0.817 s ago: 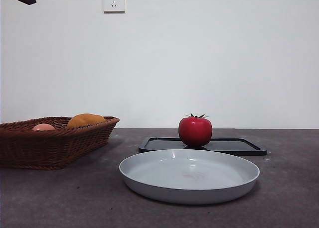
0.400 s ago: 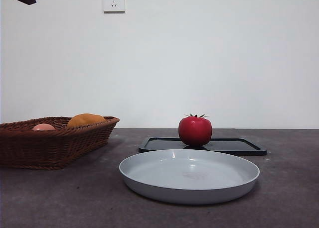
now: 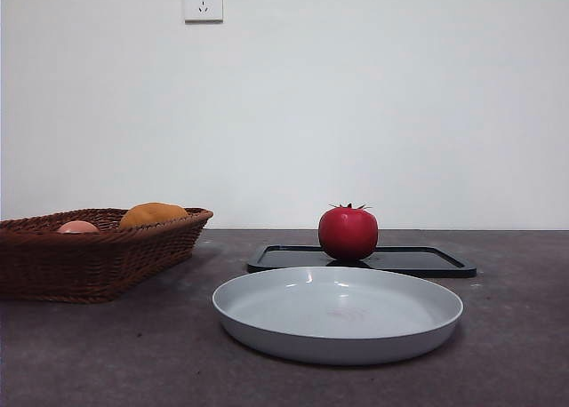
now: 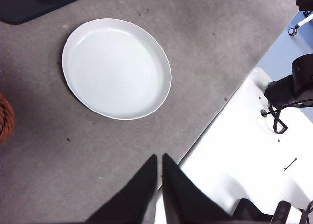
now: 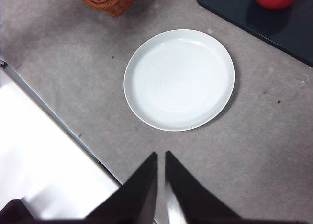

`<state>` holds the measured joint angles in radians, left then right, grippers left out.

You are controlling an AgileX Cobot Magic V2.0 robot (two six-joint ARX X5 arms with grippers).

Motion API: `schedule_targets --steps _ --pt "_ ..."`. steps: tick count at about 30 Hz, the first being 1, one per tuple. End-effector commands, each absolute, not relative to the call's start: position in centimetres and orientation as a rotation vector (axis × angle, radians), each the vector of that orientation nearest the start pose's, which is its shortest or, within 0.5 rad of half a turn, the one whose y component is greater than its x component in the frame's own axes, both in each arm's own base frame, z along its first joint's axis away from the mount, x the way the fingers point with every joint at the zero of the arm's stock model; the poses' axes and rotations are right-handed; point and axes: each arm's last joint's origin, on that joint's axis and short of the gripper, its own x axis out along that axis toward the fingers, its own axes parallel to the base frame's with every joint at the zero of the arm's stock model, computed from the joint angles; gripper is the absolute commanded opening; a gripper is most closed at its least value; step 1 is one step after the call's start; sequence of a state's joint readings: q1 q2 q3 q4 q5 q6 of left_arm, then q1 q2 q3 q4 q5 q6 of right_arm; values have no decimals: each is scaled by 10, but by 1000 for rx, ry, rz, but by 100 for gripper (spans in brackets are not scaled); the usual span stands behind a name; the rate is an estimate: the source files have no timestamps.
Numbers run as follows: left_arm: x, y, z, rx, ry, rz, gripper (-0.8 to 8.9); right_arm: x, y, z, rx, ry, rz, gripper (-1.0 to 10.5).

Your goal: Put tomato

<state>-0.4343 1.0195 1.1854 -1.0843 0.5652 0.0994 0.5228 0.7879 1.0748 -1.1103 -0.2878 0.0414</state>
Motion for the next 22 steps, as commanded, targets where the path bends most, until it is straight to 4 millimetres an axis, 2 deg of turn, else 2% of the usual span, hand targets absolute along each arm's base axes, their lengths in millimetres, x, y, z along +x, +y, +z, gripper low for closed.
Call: schedule_targets --steps 1,22 --pt "148 -87 361 37 875 -990 8 99 67 349 -59 848 750 11" --pt "146 -84 363 50 848 -977 7 99 67 349 -60 845 751 11"
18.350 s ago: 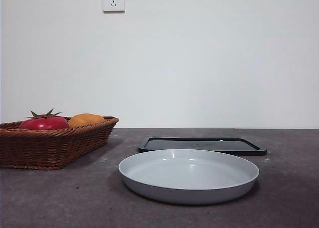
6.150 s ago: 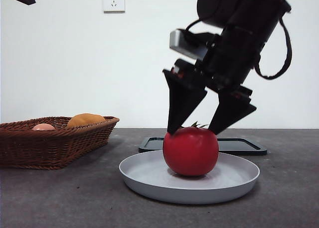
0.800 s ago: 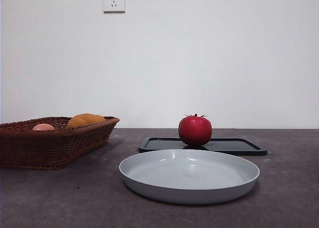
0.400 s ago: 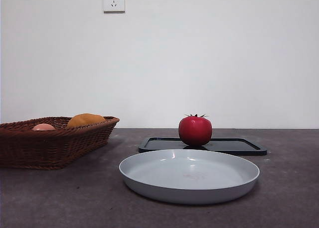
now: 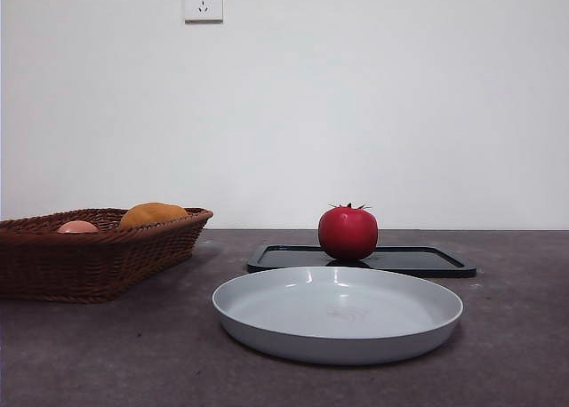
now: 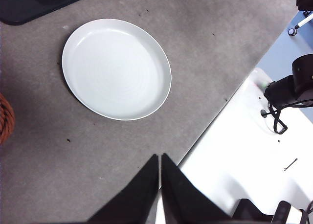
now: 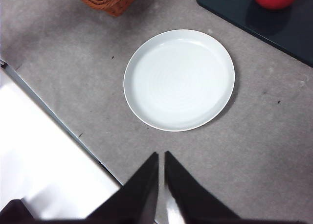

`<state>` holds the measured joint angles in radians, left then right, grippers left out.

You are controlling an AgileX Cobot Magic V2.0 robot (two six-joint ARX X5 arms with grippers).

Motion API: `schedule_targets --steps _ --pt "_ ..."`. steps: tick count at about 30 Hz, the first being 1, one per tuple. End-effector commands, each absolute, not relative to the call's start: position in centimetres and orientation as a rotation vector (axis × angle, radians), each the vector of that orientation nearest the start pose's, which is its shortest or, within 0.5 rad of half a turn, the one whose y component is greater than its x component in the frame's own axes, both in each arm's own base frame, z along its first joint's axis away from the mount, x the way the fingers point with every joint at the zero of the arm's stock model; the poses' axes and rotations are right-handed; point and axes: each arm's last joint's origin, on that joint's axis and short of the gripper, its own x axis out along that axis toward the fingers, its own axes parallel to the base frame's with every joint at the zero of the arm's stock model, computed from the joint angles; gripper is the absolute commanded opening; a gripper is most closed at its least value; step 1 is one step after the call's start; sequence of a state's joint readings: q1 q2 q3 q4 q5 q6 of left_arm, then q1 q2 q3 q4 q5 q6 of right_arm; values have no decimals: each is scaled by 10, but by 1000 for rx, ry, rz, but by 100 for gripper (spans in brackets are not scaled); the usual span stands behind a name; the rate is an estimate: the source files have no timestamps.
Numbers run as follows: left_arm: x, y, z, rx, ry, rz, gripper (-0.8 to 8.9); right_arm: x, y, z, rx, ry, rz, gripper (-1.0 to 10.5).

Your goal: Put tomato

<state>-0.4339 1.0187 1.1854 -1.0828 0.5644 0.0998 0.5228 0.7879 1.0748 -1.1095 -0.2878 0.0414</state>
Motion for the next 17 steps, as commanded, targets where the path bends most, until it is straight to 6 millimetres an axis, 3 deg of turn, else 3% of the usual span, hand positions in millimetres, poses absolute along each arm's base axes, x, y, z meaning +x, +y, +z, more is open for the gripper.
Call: schedule_targets --steps 1,3,7,10,14,17 --pt "144 -81 365 64 821 -960 8 99 67 349 -60 845 751 11" --pt "143 -74 372 99 719 -913 8 99 67 349 -60 844 751 11" --pt "139 -52 392 136 348 -795 8 99 67 349 -60 844 751 11" --pt "131 -36 395 161 114 -673 7 99 67 349 -60 845 751 11" --pt "116 -18 376 197 -87 -419 7 99 67 349 -60 844 751 11" --pt "106 -9 349 184 -120 -240 7 99 67 349 -60 844 751 11"
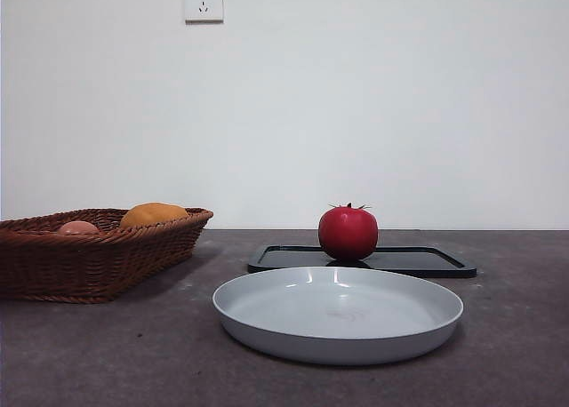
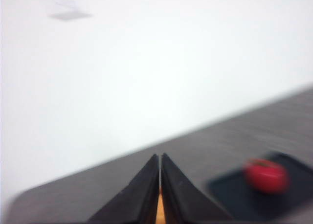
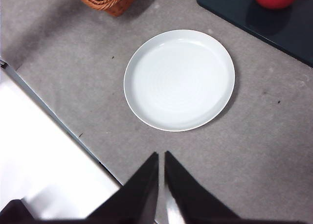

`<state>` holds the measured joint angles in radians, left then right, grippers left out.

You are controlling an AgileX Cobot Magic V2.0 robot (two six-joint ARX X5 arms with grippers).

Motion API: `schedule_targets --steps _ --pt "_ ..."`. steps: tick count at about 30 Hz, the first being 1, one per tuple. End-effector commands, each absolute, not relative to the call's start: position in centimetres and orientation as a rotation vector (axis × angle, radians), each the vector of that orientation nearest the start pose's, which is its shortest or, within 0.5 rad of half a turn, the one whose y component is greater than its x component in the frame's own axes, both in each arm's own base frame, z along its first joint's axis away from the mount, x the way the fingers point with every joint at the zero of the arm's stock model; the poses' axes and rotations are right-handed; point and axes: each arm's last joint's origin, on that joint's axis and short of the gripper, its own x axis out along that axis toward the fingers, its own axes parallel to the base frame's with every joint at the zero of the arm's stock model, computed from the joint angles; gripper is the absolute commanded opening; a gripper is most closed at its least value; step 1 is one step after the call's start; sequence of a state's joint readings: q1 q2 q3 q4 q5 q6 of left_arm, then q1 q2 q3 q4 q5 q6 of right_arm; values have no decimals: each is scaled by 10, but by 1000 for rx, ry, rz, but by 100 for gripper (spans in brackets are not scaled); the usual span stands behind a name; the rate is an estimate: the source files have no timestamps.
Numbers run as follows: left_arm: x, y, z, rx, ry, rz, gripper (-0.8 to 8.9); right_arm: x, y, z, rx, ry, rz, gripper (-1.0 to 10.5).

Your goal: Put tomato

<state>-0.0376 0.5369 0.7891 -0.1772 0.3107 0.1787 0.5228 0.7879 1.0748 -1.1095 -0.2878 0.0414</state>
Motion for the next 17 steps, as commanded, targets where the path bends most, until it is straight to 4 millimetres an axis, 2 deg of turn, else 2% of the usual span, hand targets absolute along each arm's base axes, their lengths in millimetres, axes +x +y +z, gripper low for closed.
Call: schedule_targets --steps 1,7,17 --pt "102 -6 339 174 -114 -187 7 99 67 349 -60 844 751 11" --pt "92 0 281 142 -49 -5 7 99 67 349 -60 844 751 11" --pt "94 0 200 123 65 -4 7 99 67 349 -60 844 751 11"
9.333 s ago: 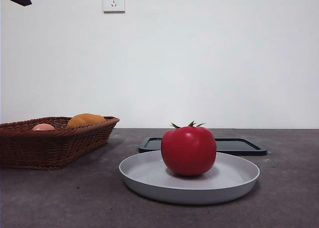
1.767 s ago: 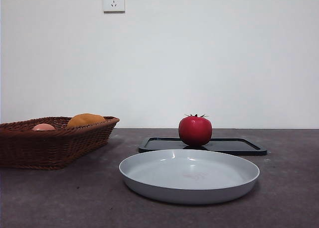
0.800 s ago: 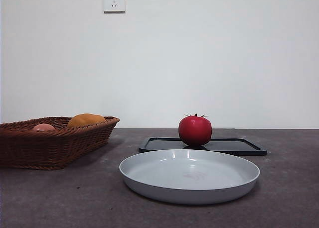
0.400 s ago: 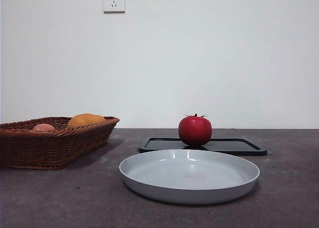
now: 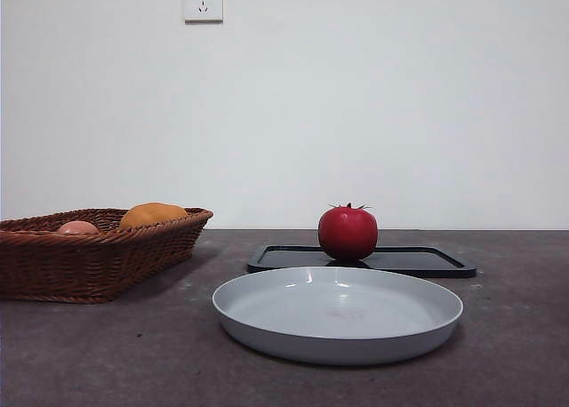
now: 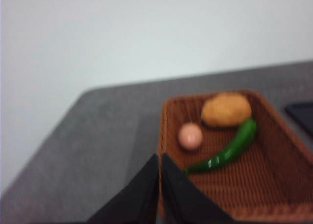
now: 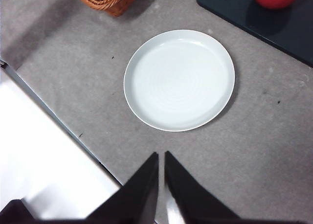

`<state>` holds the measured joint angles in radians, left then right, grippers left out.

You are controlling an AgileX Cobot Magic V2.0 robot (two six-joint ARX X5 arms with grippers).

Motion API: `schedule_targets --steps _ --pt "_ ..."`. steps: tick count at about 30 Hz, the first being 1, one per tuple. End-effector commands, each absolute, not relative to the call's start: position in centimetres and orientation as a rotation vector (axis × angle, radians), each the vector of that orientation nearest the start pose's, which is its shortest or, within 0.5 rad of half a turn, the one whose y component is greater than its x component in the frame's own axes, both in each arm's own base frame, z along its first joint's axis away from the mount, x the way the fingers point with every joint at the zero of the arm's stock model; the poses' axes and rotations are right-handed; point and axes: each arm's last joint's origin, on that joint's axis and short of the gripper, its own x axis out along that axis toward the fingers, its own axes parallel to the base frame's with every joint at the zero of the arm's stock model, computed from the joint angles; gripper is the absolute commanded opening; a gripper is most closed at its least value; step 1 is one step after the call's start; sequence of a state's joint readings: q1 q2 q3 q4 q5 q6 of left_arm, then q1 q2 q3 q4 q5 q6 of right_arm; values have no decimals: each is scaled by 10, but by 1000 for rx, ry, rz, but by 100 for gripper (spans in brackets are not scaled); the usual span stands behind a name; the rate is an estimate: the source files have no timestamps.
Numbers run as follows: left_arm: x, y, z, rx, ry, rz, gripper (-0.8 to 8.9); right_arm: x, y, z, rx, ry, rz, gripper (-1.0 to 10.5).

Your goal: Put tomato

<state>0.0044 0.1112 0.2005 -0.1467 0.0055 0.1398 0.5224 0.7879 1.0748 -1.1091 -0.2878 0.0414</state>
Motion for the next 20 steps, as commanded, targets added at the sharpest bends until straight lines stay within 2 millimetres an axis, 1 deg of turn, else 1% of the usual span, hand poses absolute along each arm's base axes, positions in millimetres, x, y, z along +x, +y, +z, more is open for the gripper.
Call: schedule_targets --steps 1,5,10,16,20 --pt "94 0 193 118 76 -5 7 99 67 349 -60 844 751 11" --pt "96 0 174 117 115 -7 7 99 67 349 -60 844 751 11" --pt "97 0 158 114 137 -8 7 99 67 349 -60 844 751 11" --pt "96 0 149 99 183 -10 7 99 67 349 -60 844 751 11" --pt "96 0 149 74 181 -8 7 99 67 349 -60 844 751 11"
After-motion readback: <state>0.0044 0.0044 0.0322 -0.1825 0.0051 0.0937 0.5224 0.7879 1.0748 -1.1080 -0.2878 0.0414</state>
